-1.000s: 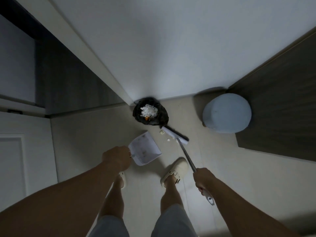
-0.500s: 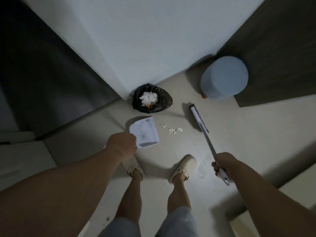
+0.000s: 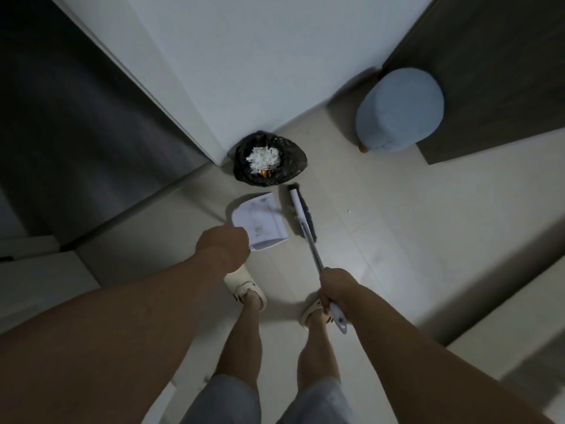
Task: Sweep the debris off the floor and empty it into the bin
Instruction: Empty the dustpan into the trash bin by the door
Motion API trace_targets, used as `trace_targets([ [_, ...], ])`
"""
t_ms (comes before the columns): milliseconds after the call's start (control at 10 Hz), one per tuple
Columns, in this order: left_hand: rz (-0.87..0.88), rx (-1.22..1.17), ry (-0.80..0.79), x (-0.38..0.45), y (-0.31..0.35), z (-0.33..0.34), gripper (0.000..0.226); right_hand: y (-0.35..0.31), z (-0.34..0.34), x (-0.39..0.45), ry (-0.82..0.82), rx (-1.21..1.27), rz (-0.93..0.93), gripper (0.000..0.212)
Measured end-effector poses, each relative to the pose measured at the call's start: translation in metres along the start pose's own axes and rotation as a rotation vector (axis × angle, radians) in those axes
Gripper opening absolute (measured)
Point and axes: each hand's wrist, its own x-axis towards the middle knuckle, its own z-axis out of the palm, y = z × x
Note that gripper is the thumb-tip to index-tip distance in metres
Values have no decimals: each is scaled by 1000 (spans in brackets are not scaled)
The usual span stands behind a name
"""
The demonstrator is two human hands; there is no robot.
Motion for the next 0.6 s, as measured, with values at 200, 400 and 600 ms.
trace_targets([
  [200, 17, 2, 12, -4, -18, 1, 31, 38, -44, -43, 116, 560, 142, 19],
  [400, 15, 6, 12, 0, -9, -3, 28, 33, -82, 2, 275, 530, 187, 17],
  [600, 4, -7, -10, 4, -10, -3, 24, 18, -59, 43, 204, 382, 216, 19],
])
